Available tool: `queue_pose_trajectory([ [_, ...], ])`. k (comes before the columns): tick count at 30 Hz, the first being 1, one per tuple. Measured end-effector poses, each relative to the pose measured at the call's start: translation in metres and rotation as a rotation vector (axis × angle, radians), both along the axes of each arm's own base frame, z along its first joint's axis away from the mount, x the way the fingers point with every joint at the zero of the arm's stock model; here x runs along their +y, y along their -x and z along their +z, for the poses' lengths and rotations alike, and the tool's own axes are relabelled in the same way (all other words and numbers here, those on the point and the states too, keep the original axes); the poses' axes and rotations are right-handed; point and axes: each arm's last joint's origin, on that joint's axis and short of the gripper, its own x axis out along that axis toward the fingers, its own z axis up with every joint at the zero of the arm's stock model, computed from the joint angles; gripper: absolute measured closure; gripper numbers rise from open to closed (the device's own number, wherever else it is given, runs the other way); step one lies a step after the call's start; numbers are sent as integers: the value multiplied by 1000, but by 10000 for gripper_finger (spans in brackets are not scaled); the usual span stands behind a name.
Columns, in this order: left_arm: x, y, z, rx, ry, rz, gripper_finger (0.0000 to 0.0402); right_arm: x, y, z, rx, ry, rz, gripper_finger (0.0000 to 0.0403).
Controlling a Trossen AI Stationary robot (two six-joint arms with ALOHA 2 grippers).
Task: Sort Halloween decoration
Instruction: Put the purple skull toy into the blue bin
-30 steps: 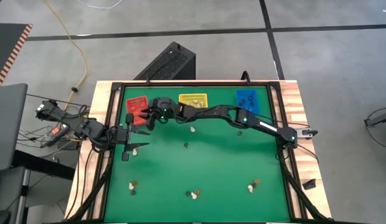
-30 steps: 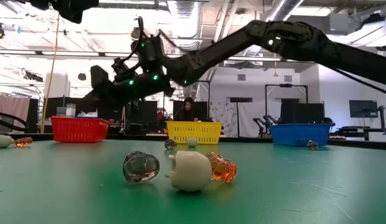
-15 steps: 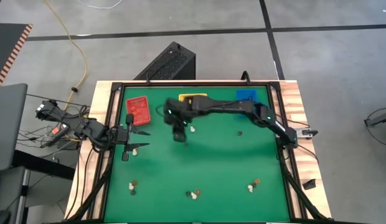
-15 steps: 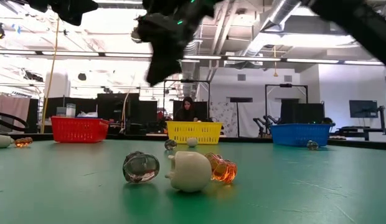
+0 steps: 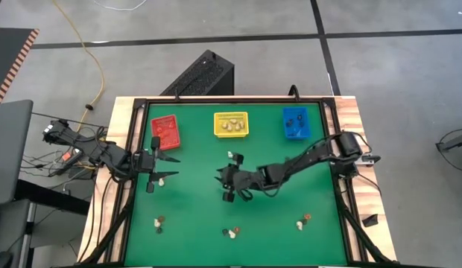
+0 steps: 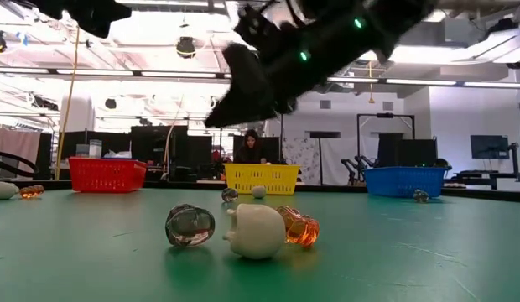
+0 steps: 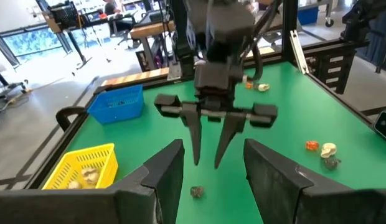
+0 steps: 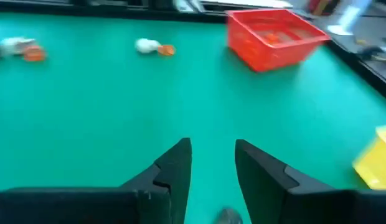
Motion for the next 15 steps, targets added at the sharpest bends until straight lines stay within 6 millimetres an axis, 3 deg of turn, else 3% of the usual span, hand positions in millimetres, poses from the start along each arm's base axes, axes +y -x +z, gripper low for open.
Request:
queue_pose_trajectory([
  [5, 0, 0, 1, -10, -6, 2, 244, -8, 7, -28, 13, -54, -82, 224],
  [15, 0, 0, 1, -6, -8, 6, 244, -22, -6, -67, -7, -93, -142, 124],
])
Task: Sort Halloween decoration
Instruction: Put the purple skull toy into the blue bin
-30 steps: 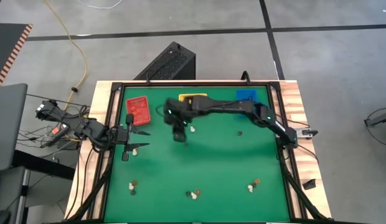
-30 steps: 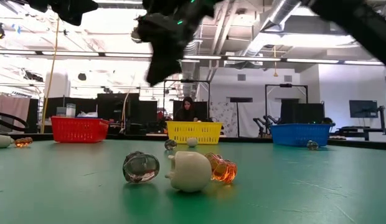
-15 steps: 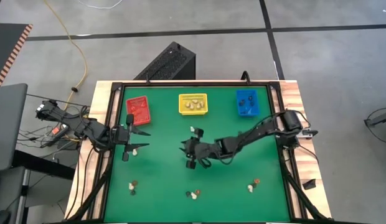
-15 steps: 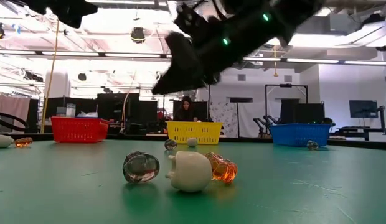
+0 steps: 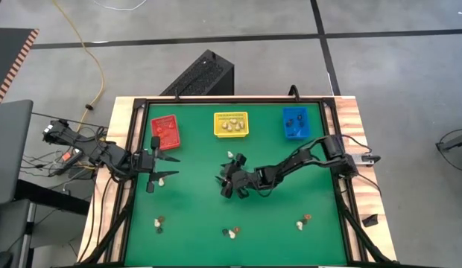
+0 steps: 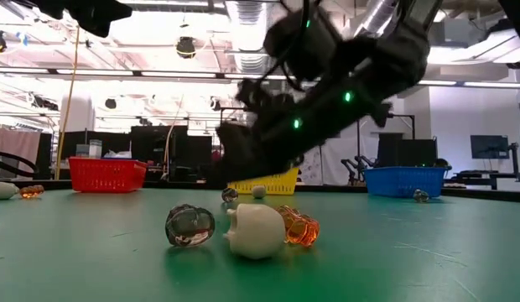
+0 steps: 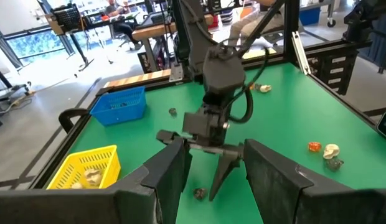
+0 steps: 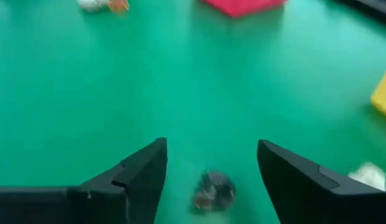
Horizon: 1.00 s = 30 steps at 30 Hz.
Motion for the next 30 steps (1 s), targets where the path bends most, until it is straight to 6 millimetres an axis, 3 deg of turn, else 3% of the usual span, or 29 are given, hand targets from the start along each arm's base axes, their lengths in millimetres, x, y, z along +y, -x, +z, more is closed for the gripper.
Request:
queue_pose_trajectory([
  [7, 0, 0, -1, 7, -7, 0, 244, -2, -1, -32, 17, -62, -68, 117],
  [11, 0, 0, -1, 8, -7, 0, 244, -1, -1, -38, 27, -83, -83, 124],
  [15, 0, 0, -1, 8, -6, 0, 244, 3, 0, -36, 30, -84, -80, 164],
  [18, 0, 0, -1, 8, -6, 0, 244, 5, 2, -33, 45, -85, -82, 218],
  [21, 0, 0, -1, 10, -7, 0, 244, 6, 5, -24, 63, -89, -74, 280],
  [25, 0, 0, -1, 10, -7, 1, 244, 11, 16, 0, 134, -49, -33, 289],
  [30, 0, 0, -1, 11, -7, 1, 244, 8, 41, 65, 168, -3, -58, 289],
])
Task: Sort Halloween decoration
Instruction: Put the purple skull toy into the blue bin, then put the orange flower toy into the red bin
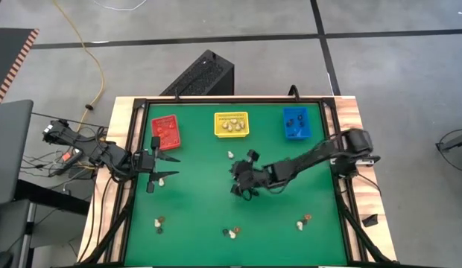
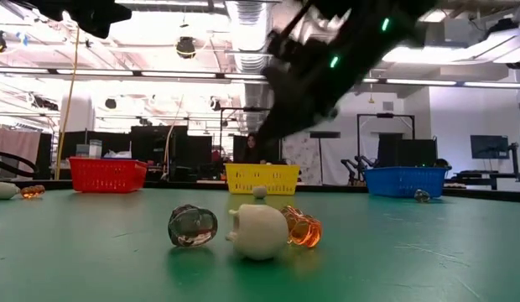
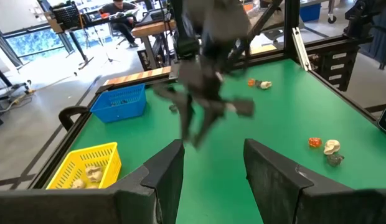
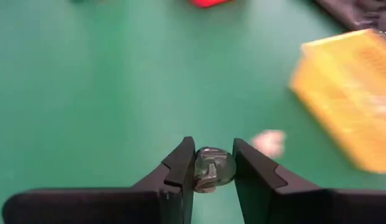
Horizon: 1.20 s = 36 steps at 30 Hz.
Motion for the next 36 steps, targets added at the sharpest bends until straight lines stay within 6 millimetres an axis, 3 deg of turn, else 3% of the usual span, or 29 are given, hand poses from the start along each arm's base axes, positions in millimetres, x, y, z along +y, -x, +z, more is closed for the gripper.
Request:
queue_pose_trajectory([
  [5, 0, 0, 0, 0, 0, 0, 244, -26, 47, 48, 136, 68, -147, 289],
  [10, 0, 0, 0, -2, 1, 0, 244, -71, 94, 66, 304, 23, -396, 289],
  [15, 0, 0, 0, -3, 3, 0, 244, -117, 122, 63, 452, -29, -646, 273],
  [23, 0, 0, 0, -1, 5, 1, 244, -169, 147, 18, 508, -131, -761, 268],
  [29, 0, 0, 0, 0, -2, 0, 244, -185, 158, 14, 523, -148, -824, 226],
  [36, 0, 0, 0, 1, -10, -1, 244, -183, 157, 16, 522, -146, -802, 163],
])
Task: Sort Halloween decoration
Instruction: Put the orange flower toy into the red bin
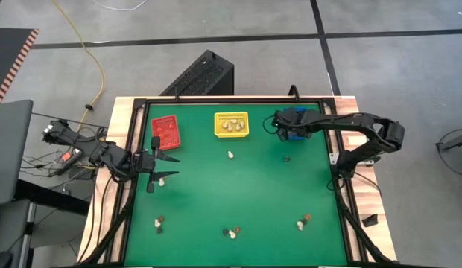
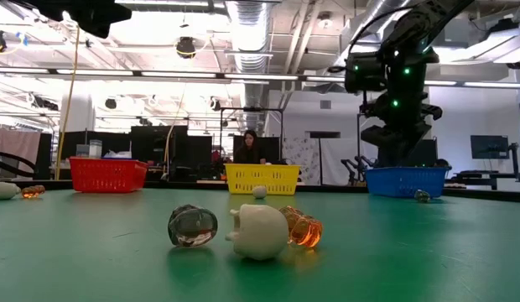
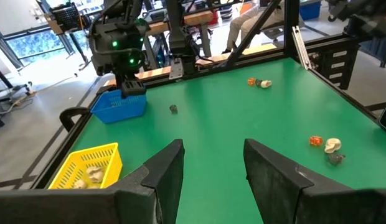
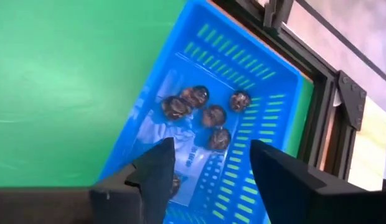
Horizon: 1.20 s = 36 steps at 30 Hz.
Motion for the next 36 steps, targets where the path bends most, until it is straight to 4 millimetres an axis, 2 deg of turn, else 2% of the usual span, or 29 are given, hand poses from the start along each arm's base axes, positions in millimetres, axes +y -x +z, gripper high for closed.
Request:
queue_pose_trajectory([
  [4, 0, 0, -1, 8, 1, 1, 244, 15, -8, 15, -64, 21, 69, 159],
  [7, 0, 0, -1, 11, -6, 0, 244, 34, -16, 35, -159, 26, 154, 162],
  [11, -1, -2, 0, -47, -13, -11, 244, 72, -25, 57, -323, -54, 332, 164],
  [15, -4, -6, -11, -237, -34, -54, 244, 123, -31, 63, -439, -275, 581, 164],
  [20, 1, -8, -27, -389, -6, -8, 244, 197, -22, 55, -417, -572, 761, 164],
  [23, 5, -9, -30, -380, -3, 29, 244, 237, -11, 46, -366, -710, 772, 164],
  [26, 9, -10, -30, -379, 25, 55, 244, 267, 2, 35, -281, -846, 738, 164],
  [31, 12, -11, -31, -375, 47, 55, 244, 298, 16, 13, -99, -947, 722, 164],
  [36, 14, -12, -31, -376, 51, 64, 244, 299, 21, -8, 128, -965, 708, 164],
])
